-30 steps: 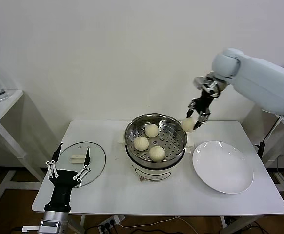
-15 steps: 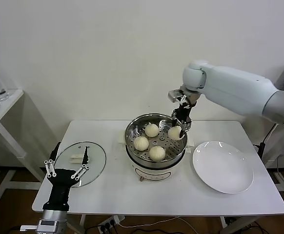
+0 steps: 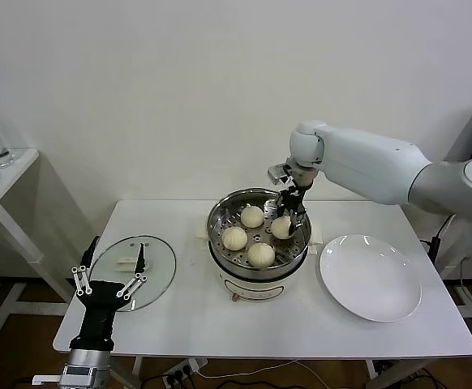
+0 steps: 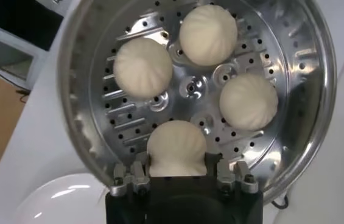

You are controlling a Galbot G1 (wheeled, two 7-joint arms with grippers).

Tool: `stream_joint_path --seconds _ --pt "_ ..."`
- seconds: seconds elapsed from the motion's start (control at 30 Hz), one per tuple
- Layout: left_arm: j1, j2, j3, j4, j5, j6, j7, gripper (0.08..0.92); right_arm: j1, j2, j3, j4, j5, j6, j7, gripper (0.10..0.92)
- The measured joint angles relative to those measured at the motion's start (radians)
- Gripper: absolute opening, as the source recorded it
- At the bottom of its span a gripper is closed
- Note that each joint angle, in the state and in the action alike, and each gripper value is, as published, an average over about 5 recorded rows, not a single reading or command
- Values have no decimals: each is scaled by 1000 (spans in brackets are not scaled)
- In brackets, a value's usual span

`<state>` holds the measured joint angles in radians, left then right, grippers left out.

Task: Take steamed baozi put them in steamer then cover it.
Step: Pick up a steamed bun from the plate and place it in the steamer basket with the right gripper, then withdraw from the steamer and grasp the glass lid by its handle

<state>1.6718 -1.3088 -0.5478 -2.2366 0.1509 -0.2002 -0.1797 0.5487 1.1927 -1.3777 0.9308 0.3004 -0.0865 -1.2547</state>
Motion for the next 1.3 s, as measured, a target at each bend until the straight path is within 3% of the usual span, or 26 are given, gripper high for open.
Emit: stream_joint_path --seconds 0.2,0.47,0.83,1.03,1.3 --pt "1 0 -4 0 0 -1 -1 823 -21 7 5 -13 -16 0 18 650" --pt "2 0 -5 -1 1 2 -2 823 -30 0 20 -4 -16 0 32 806" --pt "-1 13 1 0 38 31 -25 823 -24 -98 141 112 11 11 83 823" --pt "-13 22 2 12 68 54 -48 823 -83 -216 273 211 92 75 296 823" --pt "-17 36 -11 19 114 90 -60 823 -313 -331 537 315 145 200 795 823"
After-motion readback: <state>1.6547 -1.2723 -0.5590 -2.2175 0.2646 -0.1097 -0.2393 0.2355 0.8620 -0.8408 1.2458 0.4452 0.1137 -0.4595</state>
